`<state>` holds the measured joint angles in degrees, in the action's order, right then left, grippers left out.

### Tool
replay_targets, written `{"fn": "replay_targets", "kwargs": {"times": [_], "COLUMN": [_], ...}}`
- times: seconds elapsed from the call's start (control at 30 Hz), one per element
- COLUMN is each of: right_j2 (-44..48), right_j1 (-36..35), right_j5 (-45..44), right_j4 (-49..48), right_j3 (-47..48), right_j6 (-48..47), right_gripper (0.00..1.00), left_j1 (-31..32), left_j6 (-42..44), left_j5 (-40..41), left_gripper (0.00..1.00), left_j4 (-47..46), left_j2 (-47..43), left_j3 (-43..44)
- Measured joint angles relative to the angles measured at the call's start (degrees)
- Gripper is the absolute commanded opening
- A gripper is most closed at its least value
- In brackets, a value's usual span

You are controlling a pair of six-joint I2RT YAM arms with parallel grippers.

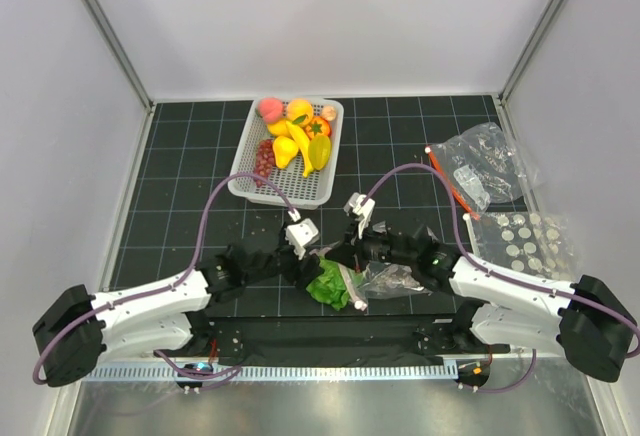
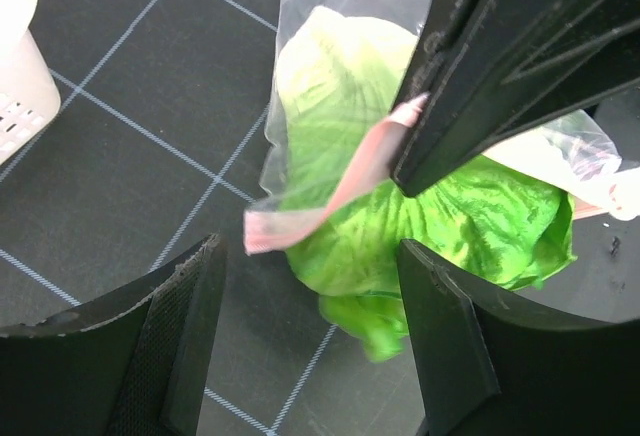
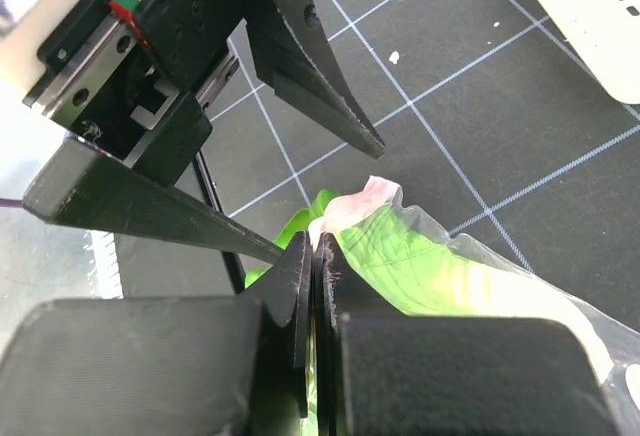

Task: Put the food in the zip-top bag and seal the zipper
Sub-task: Adjust the fake vegetable in the zipper food storage bag.

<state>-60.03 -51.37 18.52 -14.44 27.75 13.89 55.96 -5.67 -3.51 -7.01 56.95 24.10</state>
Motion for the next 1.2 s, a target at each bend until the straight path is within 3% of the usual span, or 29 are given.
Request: {"fn": "replay_targets", "kwargs": {"times": [0.17, 0.33, 0.57, 0.67, 0.7, 0.77, 0.83, 0.87, 0.9, 1.03, 1.1, 1.2], "right_j2": [-0.1, -0.2, -0.2, -0.2, -0.2, -0.2, -0.3, -0.4, -0.4, 0.9, 3.7, 9.0], "right_j1": [0.0, 0.0, 0.0, 0.0, 0.0, 0.0, 0.1, 0.1, 0.1, -0.2, -0.7, -1.8], "right_j5": [0.8, 2.1, 4.0, 4.6, 4.7, 4.7, 4.7, 4.7, 4.6, 2.9, 0.4, -4.0], "right_j4": [0.0, -0.1, -0.7, -0.8, -0.8, -1.0, -1.0, -1.0, -0.9, 2.0, 5.5, 10.1], "right_j3": [0.0, 0.0, -0.3, -0.4, -0.4, -0.4, -0.3, -0.3, -0.3, -0.2, -0.1, 0.5], "right_j6": [-0.1, 0.0, 0.0, 0.2, 0.2, 0.3, 0.4, 0.6, 0.8, 1.1, 0.8, -0.1], "right_gripper": [0.01, 0.01, 0.01, 0.01, 0.01, 0.01, 0.12, 0.22, 0.39, 0.48, 0.59, 0.64], "left_j1": [0.0, 0.0, 0.0, 0.0, 0.0, 0.0, 0.0, 0.1, 0.1, 0.0, 0.0, 0.0], "left_j6": [0.2, 0.3, 1.1, 1.5, 1.6, 1.7, 1.8, 1.8, 1.7, 1.6, 1.4, 1.0], "left_j5": [0.2, 0.4, -1.3, -2.4, -2.7, -3.4, -4.2, -4.4, -4.5, -4.2, -3.7, -2.7], "left_gripper": [0.73, 0.57, 0.49, 0.36, 0.23, 0.08, 0.05, 0.04, 0.03, 0.0, 0.0, 0.0], "left_j4": [0.0, -2.5, -2.9, -2.4, -2.5, -2.4, -2.2, -2.1, -1.9, -1.4, -0.9, 0.1], "left_j2": [-3.5, -9.0, -2.0, 0.4, 1.0, 1.6, 1.7, 1.7, 1.8, 2.8, 3.7, 4.7], "left_j3": [-0.2, -1.2, -0.6, 0.1, 0.4, 1.1, 1.5, 1.6, 1.6, 2.2, 3.0, 3.9]}}
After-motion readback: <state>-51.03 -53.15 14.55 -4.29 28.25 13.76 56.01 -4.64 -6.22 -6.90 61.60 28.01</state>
